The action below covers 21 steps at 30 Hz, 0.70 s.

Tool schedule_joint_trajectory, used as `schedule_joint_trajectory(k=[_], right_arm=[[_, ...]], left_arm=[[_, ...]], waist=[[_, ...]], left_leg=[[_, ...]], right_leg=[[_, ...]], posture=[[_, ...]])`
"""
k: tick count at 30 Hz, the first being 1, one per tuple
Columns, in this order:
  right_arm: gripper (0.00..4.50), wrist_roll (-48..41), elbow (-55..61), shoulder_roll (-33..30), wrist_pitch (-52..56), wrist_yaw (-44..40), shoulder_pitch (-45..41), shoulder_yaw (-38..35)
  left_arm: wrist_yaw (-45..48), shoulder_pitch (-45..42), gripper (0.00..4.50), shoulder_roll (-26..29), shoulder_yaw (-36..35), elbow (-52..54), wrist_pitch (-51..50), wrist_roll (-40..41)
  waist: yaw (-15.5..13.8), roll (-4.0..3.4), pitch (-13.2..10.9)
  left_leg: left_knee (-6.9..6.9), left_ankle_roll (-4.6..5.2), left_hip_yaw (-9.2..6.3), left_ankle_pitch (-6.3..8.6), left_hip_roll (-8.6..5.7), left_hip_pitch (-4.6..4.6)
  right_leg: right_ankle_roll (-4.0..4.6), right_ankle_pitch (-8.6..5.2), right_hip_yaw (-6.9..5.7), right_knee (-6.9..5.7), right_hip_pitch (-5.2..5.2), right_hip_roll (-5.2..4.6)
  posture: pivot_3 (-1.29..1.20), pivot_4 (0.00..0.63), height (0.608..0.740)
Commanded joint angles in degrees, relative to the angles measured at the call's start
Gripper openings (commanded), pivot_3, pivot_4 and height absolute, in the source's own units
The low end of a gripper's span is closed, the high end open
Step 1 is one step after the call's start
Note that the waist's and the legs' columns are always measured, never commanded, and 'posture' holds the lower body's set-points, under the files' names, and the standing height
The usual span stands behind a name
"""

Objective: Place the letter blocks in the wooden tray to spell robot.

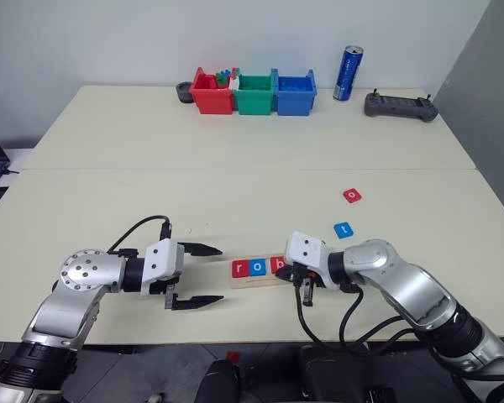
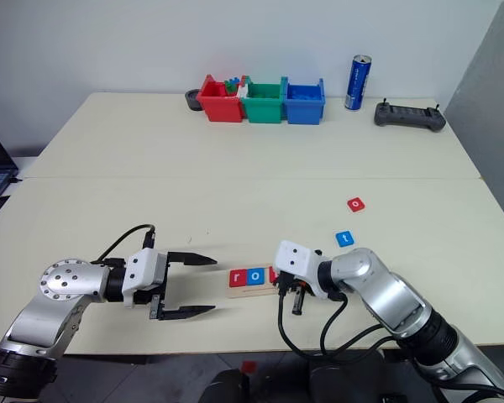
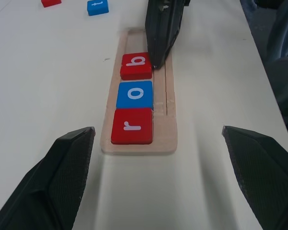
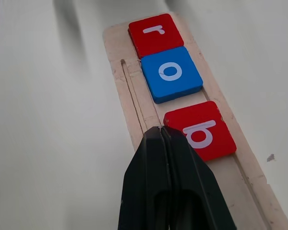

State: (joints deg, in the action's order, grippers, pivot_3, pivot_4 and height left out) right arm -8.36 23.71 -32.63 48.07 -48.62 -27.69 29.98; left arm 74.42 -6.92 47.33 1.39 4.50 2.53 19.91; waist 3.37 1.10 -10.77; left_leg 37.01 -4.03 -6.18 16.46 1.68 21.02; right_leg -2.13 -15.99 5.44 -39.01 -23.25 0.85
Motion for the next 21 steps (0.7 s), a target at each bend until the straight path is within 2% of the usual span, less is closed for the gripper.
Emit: schedule_joint_trajectory(k=[1, 9, 15, 21], right_arm=[[0.05, -2.37, 4.62, -2.06, 0.28, -2.07, -0.96, -3.41], [0.05, 0.36, 2.22, -6.1, -2.65, -2.24, -1.99, -3.5], [0.05, 2.98, -2.34, -4.59, -5.51, -2.41, -2.71, -1.22], [0.05, 3.61, -3.35, -3.77, -6.17, -4.22, -3.44, 0.46]], left_arm=[[0.22, -0.1, 4.5, 0.31, -1.36, -0.03, 1.29, 0.28], [-0.8, -2.12, 4.5, 0.16, -0.3, 1.21, -1.28, 0.14], [-1.93, -2.63, 4.5, 0.35, 0.02, 4.22, -4.25, 0.33], [-0.99, -1.58, 4.5, 0.64, -1.09, 2.84, -2.91, 0.35]], waist=[[-0.03, 0.0, 0.0], [-0.02, 0.0, 0.0], [0.05, 0.0, 0.0], [0.03, 0.0, 0.0]], left_leg=[[0.0, 0.0, 0.0, 0.0, 0.0, 0.0], [0.0, 0.0, 0.0, 0.0, 0.0, 0.0], [-0.01, 0.0, 0.01, 0.0, 0.0, 0.0], [-0.01, 0.0, 0.01, 0.0, 0.0, 0.0]], right_leg=[[0.0, 0.0, 0.0, 0.0, 0.0, -0.01], [-0.01, 0.0, 0.0, 0.0, 0.0, 0.0], [0.0, 0.0, 0.0, 0.01, 0.0, 0.0], [0.0, 0.0, 0.0, 0.0, 0.0, 0.0]], posture=[[0.0, 0.15, 0.74], [0.0, 0.15, 0.74], [0.0, 0.15, 0.74], [0.0, 0.15, 0.74]])
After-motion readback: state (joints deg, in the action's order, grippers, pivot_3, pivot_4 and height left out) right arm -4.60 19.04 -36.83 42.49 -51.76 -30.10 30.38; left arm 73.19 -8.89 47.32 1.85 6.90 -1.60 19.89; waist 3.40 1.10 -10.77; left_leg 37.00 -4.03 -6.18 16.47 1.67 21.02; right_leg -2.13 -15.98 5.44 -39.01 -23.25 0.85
